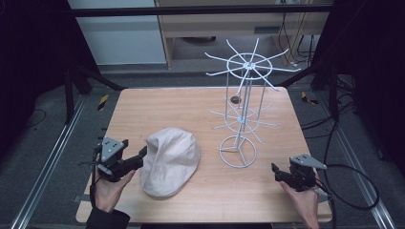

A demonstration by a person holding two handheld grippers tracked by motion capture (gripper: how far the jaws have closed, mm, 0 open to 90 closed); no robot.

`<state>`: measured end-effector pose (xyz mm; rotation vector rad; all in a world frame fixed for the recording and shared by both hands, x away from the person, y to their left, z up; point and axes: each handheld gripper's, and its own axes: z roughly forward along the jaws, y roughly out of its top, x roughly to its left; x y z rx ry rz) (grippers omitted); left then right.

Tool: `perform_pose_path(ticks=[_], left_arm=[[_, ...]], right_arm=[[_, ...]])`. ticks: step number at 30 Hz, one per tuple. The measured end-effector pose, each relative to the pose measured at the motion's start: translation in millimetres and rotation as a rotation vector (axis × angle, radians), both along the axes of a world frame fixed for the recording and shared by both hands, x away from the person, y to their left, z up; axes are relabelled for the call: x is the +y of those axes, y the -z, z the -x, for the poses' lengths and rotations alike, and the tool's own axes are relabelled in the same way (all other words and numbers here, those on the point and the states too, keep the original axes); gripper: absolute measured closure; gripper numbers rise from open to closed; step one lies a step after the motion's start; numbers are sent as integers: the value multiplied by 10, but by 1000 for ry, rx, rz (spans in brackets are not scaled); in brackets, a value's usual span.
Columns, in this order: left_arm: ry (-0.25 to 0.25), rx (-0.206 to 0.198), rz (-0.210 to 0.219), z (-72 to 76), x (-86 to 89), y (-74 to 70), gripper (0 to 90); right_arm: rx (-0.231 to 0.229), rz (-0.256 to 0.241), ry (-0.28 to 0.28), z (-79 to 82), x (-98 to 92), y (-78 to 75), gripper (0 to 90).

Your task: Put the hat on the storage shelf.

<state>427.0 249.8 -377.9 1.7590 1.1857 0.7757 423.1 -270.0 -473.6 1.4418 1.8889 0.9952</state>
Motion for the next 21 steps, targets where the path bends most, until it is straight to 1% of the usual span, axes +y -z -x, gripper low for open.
perform_pose_path(ticks=[2, 6, 8, 10, 12, 13, 16, 17, 18, 21], left_arm=[[-1, 2, 9, -26, -42, -32, 290], [-5, 5, 14, -61, -87, -40, 294], [-3, 17, -2, -91, -124, -26, 307], [-3, 19, -4, -96, -137, -21, 309], [5, 21, -21, -111, -180, -16, 315], [5, 21, -21, -111, -180, -16, 316], [31, 44, -11, -134, -239, 0, 316], [33, 47, -22, -141, -260, 7, 316], [40, 61, -27, -146, -296, 24, 317], [41, 64, -35, -150, -319, 46, 324]], right_arm=[[-3, 1, -8, -3, 0, -2, 268], [2, 4, -7, -9, 0, 2, 268], [2, 9, -6, -11, 3, 4, 264], [1, 5, -6, -7, 5, 0, 263], [0, 9, -8, -10, 5, 2, 263], [0, 9, -8, -10, 5, 2, 263], [4, 8, -7, -16, 9, 5, 262], [4, 8, -7, -16, 9, 5, 262], [4, 6, -6, -14, 6, 3, 263], [-1, 6, -6, -9, 4, 0, 263]])
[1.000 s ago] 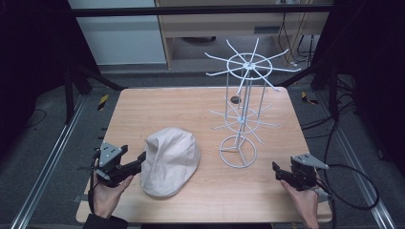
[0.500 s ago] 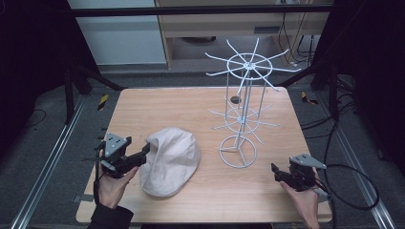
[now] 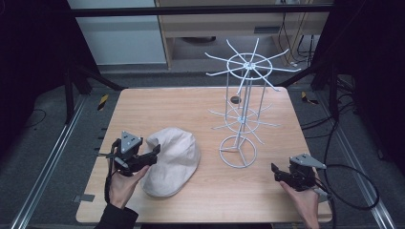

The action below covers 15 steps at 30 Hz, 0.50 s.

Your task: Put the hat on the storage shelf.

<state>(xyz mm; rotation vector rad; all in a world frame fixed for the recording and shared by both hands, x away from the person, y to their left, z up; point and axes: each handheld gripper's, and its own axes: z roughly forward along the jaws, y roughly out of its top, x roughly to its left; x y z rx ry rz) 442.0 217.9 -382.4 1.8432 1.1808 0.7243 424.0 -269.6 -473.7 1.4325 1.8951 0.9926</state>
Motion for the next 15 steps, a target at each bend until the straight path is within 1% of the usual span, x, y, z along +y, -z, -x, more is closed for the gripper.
perform_pose_path(ticks=[8, 11, 13, 15], left_arm=[[4, 32, -13, -29, -15, 154, 342], [4, 47, -20, -39, -21, 195, 355], [-2, 56, -34, -55, -21, 229, 363], [-3, 61, -35, -60, -19, 242, 368]], right_arm=[[1, 7, -8, -9, 12, 13, 268], [-5, 6, -10, -8, 8, 8, 274], [-7, -2, -10, -6, 12, 5, 279], [-7, 0, -11, -6, 14, 4, 282]])
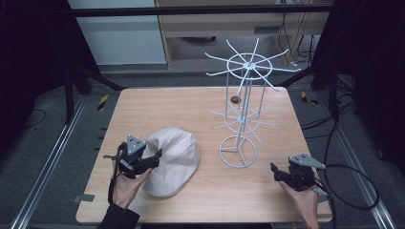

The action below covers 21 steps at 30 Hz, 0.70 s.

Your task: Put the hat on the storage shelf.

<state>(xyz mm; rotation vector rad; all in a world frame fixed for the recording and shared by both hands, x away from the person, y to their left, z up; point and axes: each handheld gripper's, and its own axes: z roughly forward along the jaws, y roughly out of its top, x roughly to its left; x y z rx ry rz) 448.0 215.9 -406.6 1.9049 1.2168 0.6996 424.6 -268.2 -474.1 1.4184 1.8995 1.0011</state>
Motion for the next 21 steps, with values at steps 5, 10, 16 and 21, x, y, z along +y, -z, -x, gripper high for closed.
perform_pose_path(ticks=[5, 10, 16, 21], left_arm=[[-10, 28, -18, -26, 3, 59, 405], [-8, 55, -31, -41, -11, 104, 430], [11, 71, -47, -27, -70, 137, 463], [18, 87, -50, -34, -105, 173, 530]], right_arm=[[0, 15, -4, -4, 11, 4, 294], [6, 20, -9, -4, 9, 7, 301], [12, 22, -15, -8, 10, 15, 312], [16, 19, -26, -13, 13, 23, 318]])
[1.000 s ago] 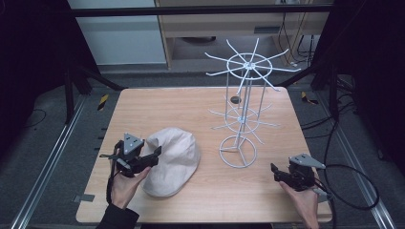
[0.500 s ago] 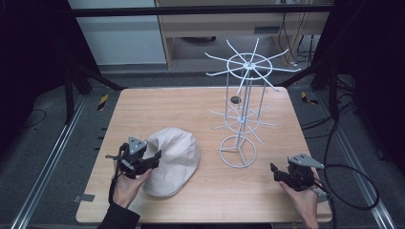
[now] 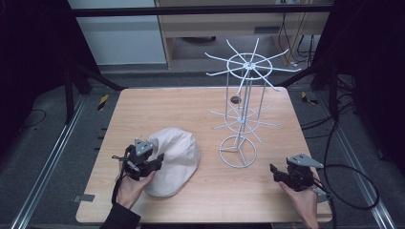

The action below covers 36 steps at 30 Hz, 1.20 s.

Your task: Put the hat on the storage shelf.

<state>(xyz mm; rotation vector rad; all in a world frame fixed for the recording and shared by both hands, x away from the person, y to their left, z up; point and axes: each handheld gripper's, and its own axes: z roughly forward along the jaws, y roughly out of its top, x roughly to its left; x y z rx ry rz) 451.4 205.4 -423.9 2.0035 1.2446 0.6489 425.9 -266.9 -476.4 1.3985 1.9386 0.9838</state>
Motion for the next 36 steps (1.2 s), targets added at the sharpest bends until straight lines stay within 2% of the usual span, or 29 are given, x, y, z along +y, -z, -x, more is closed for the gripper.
perform_pose_path(ticks=[5, 13, 15, 19, 25, 30, 33, 36], left_arm=[[2, 43, 0, -36, -17, 80, 583], [16, 78, 0, -74, -44, 125, 677], [12, 81, 8, -79, -41, 126, 745], [11, 84, 21, -84, -27, 124, 817], [15, 96, 47, -102, 2, 120, 865], [19, 82, 57, -97, 27, 91, 874], [21, 53, 78, -70, 67, 36, 876], [22, 42, 87, -50, 92, 1, 878]], right_arm=[[5, -4, -1, -1, -3, 2, 322], [7, -11, -3, -3, -14, 5, 324], [11, -17, -4, -1, -10, 4, 324], [10, -13, -7, -5, -13, 10, 324], [10, -11, -10, -9, -12, 19, 325], [11, -12, -13, -10, -15, 23, 327], [10, -13, -15, -10, -17, 25, 330], [11, -13, -17, -11, -17, 27, 331]])
